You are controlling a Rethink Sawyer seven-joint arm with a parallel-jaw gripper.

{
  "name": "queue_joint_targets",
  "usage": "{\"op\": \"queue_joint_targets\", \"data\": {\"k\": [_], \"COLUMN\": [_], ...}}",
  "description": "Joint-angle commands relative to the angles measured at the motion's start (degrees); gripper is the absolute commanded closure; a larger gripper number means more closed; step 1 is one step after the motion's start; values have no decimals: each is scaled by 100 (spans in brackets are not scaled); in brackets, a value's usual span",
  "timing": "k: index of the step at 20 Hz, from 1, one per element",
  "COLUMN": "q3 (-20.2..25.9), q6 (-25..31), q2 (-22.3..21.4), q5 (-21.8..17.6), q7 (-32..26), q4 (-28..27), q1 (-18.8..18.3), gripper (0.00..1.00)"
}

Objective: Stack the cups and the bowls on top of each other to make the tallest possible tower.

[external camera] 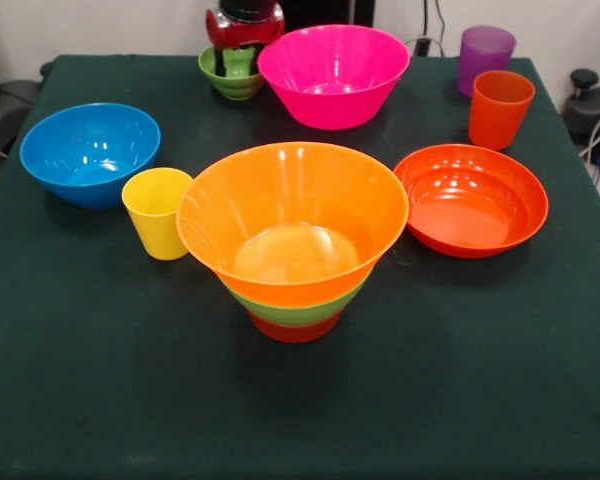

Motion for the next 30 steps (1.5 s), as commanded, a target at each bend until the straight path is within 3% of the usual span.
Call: {"op": "queue_joint_targets", "data": {"k": [1, 8, 16, 24, 30], "q3": [-123, 162, 325, 739, 863], "q6": [-441, -133, -83, 446, 512], "q2": [512, 315, 350, -337, -463], "q5": [-444, 20, 100, 846, 921], "q7": [251, -574, -739, -1635, -1709], "q4": [-881, -790, -792, -112, 21], "q1": [-115, -480, -707, -1275, -1413], "gripper": [0, 0, 0, 0, 0]}}
